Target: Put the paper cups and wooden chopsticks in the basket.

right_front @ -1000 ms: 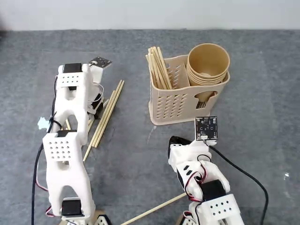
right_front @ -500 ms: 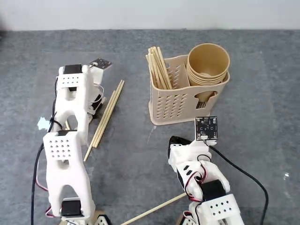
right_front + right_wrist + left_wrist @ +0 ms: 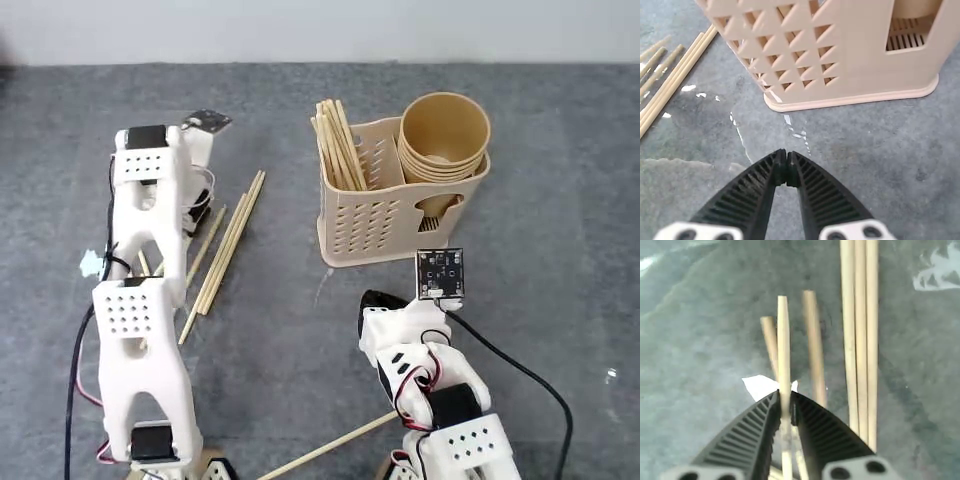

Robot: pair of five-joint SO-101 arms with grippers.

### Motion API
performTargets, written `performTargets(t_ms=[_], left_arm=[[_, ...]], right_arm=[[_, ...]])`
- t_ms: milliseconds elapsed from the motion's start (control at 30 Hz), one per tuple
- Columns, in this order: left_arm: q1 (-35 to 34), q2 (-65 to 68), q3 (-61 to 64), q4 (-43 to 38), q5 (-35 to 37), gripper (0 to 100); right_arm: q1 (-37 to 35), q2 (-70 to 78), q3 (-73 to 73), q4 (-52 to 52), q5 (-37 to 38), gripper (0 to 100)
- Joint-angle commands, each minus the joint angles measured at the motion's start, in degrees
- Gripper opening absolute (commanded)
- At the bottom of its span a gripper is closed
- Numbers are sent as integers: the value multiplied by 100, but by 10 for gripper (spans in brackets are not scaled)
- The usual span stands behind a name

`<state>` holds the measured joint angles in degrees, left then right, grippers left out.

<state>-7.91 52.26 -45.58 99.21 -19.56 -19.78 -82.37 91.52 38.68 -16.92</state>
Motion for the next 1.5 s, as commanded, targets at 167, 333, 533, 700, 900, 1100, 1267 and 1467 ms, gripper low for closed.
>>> performTargets(t_ms=[167,333,533,700,900,1100,1267,1467], left_arm=[[466,-1029,462,132,53,12],[422,-1248,787,123,9,13],[290,-1240,1068,114,0,16],[334,-1240,1244,114,18,77],[299,-1231,1262,-26,35,98],[290,-1231,1763,-501,35,97],[290,-1231,2123,-826,44,97],[290,-1231,2193,-818,9,40]], right_arm=[[31,-84,-26,-31,-26,14],[31,-84,-26,-31,-26,14],[31,-84,-26,-31,-26,14],[31,-84,-26,-31,-26,14],[31,-84,-26,-31,-26,14],[31,-84,-26,-31,-26,14],[31,-84,-18,-31,-26,14],[31,-84,-18,-31,-26,14]])
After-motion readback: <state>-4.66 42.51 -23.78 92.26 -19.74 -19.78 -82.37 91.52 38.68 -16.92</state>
